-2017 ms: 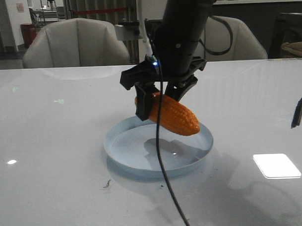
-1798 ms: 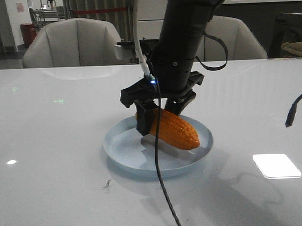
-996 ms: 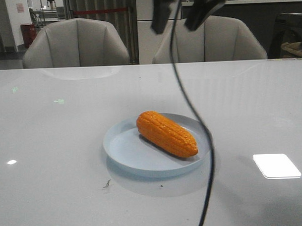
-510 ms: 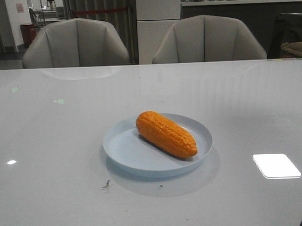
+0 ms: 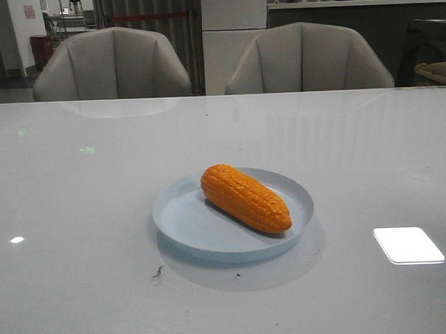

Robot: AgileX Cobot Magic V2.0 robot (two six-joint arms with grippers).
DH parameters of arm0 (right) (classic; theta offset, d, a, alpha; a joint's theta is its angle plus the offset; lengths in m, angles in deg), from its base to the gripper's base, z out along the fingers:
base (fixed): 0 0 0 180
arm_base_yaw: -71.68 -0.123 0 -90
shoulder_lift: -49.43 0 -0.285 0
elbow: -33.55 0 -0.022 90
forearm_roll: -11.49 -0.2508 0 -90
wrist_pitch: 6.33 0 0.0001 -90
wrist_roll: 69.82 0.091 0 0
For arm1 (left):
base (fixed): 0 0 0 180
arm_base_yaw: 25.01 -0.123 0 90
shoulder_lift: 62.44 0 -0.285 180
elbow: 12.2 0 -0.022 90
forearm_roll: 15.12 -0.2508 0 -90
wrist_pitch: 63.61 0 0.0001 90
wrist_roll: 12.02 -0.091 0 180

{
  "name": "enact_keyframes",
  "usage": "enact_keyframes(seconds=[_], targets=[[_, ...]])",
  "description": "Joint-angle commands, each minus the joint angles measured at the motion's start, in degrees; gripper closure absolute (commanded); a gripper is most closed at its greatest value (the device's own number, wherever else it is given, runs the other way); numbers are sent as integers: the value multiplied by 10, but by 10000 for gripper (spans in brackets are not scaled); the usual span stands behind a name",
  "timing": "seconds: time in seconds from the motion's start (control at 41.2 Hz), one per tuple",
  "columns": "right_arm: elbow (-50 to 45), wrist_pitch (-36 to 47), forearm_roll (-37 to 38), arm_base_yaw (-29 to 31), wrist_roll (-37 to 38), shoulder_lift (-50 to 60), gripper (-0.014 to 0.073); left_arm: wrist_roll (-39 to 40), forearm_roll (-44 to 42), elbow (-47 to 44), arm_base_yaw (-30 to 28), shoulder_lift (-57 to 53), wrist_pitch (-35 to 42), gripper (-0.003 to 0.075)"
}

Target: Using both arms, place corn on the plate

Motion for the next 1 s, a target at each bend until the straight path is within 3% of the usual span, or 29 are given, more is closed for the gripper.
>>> enact_keyframes(seconds=[0.0,0.826,0.972], targets=[[-5,45,-4,3,-7,10,12,1,-2,20,1,-8,41,342],[-11,33,-3,3,-7,10,12,1,-2,20,1,-11,42,342],[-11,33,-3,3,-7,10,12,1,-2,20,-13,-46,45,397]])
